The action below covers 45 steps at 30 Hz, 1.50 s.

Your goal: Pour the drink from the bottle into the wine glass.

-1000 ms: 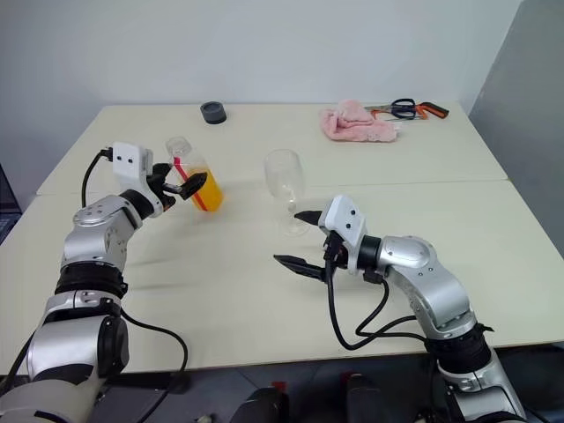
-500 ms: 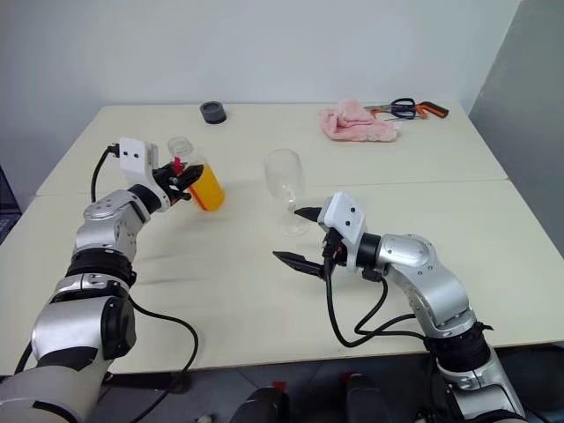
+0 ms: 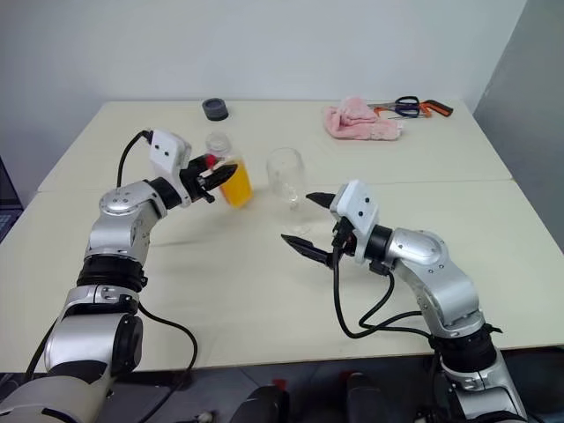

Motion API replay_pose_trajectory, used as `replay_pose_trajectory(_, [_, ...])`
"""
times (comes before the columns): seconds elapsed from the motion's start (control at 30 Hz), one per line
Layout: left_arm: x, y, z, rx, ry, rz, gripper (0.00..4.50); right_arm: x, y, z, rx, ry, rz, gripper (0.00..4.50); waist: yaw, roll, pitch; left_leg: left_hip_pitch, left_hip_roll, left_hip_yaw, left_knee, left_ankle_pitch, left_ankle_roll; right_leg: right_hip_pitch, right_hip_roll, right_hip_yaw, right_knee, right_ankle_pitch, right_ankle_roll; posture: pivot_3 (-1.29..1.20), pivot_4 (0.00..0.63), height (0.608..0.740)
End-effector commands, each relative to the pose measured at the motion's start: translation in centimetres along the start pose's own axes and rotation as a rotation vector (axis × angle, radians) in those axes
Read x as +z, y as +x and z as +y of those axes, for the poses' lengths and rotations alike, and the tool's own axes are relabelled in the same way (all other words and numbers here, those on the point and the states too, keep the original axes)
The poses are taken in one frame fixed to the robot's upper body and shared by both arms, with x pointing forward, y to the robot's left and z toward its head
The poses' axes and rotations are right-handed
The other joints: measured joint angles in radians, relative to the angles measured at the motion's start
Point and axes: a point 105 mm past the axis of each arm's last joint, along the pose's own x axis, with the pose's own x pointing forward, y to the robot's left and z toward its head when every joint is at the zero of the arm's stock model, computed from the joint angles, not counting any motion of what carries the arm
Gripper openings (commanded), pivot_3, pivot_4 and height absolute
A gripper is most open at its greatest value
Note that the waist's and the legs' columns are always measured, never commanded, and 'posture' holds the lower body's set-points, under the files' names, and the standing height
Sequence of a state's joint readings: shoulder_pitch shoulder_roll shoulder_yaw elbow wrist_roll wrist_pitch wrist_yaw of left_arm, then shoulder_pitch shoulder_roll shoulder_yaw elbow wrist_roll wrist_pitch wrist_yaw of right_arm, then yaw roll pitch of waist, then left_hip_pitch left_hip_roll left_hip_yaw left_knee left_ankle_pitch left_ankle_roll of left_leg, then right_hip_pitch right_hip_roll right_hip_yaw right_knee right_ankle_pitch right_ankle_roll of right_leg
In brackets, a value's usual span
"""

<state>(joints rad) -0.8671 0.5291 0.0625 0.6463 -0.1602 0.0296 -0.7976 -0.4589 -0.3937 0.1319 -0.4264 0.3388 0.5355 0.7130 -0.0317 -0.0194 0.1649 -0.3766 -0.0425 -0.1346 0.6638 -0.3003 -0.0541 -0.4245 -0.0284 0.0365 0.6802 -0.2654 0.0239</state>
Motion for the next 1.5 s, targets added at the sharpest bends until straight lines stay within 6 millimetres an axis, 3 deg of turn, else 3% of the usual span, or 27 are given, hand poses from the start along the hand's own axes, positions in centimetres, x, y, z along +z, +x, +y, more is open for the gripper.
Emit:
replay_pose_trajectory(0.03, [4.2,0.8,0.0,-0.017,0.197,-0.090,1.66,2.0,-0.6,-0.3,-0.032,-0.049,-0.070,4.50,-0.001,0.000,0.000,0.000,0.000,0.000,0.000,0.000,0.000,0.000,0.000,0.000,0.000,0.000,0.000,0.00,0.150,0.740])
replay_pose_trajectory(0.4, [6.5,3.6,-2.8,-0.067,0.505,-0.139,1.66,2.5,0.1,-0.7,-0.115,-0.011,-0.086,4.50,-0.001,0.000,0.000,0.000,-0.001,0.001,0.000,0.000,0.000,0.000,0.000,-0.001,0.000,0.000,0.000,0.00,0.150,0.740])
replay_pose_trajectory(0.57, [6.7,3.8,-2.5,-0.033,0.600,-0.139,1.66,2.3,0.7,-1.6,-0.190,0.009,-0.067,4.50,-0.003,0.000,0.000,0.000,-0.001,0.002,0.000,0.000,0.000,-0.001,0.000,-0.001,0.001,0.000,0.000,0.00,0.150,0.740])
replay_pose_trajectory(1.0, [8.4,3.6,-1.7,0.031,0.809,-0.183,1.66,1.9,1.3,-1.5,-0.194,0.008,-0.034,4.50,-0.002,0.000,0.000,-0.002,-0.001,0.001,0.000,0.000,0.000,-0.002,0.000,-0.002,0.001,0.000,0.000,0.00,0.150,0.740])
replay_pose_trajectory(1.5, [9.1,3.5,-1.6,0.023,1.042,-0.189,1.66,1.8,2.2,-1.6,-0.243,0.016,-0.023,4.50,-0.003,0.000,0.000,-0.002,-0.002,0.001,0.000,0.000,0.000,-0.002,0.000,-0.002,0.001,0.000,0.000,0.00,0.150,0.740])
